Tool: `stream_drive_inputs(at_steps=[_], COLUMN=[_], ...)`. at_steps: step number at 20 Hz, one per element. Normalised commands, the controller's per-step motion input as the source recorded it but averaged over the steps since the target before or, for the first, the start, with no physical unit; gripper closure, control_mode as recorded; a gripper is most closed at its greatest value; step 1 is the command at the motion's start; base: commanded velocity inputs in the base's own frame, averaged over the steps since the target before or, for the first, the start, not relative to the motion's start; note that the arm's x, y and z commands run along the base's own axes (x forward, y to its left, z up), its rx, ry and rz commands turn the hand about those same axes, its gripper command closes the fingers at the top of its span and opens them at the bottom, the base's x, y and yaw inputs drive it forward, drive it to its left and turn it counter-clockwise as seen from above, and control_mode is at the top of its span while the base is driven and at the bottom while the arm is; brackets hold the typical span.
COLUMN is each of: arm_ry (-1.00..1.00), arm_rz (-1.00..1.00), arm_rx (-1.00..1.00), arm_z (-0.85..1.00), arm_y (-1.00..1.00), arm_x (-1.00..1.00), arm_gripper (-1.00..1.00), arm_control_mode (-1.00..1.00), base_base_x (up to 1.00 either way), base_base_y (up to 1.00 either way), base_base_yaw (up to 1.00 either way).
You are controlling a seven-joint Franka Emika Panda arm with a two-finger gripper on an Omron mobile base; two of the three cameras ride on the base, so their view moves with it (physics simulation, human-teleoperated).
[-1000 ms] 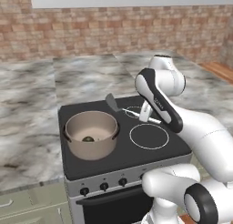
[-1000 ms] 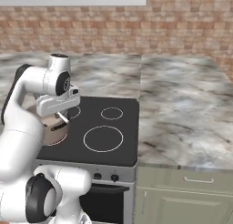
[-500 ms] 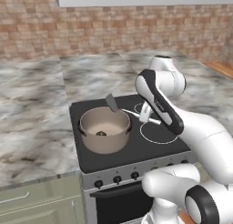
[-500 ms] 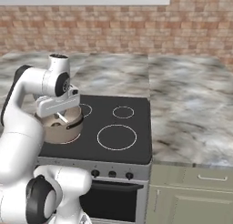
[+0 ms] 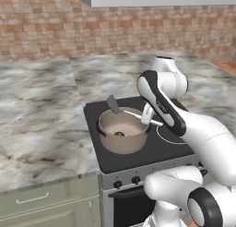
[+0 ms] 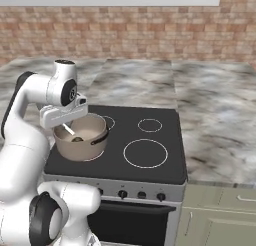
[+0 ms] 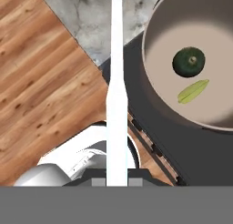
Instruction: Put the squash and lemon wedge in the pot. Retrieve the spatula and lightly stir the vegetables in the pot.
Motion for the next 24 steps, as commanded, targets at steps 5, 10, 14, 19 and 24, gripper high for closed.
stream_drive_inputs(at_steps=[5, 10, 14, 19, 24], arm_ry=[0.00, 0.00, 0.00, 0.00, 0.00], arm_rz=[0.00, 0.00, 0.00, 0.00, 0.00], arm_rx=[0.00, 0.00, 0.00, 0.00, 0.00], arm_z=[0.00, 0.00, 0.00, 0.00, 0.00], arm_y=[0.00, 0.00, 0.00, 0.00, 0.00], arm_x=[0.00, 0.00, 0.00, 0.00, 0.00], arm_gripper=[1.00, 1.00, 1.00, 1.00, 1.00], arm_control_mode=[1.00, 1.00, 1.00, 1.00, 1.00], base_base_x=[0.44, 0.76, 0.33, 0.01, 0.00], base_base_y=[0.21, 0.00, 0.00, 0.00, 0.00], base_base_yaw=[0.00, -0.01, -0.02, 0.00, 0.00])
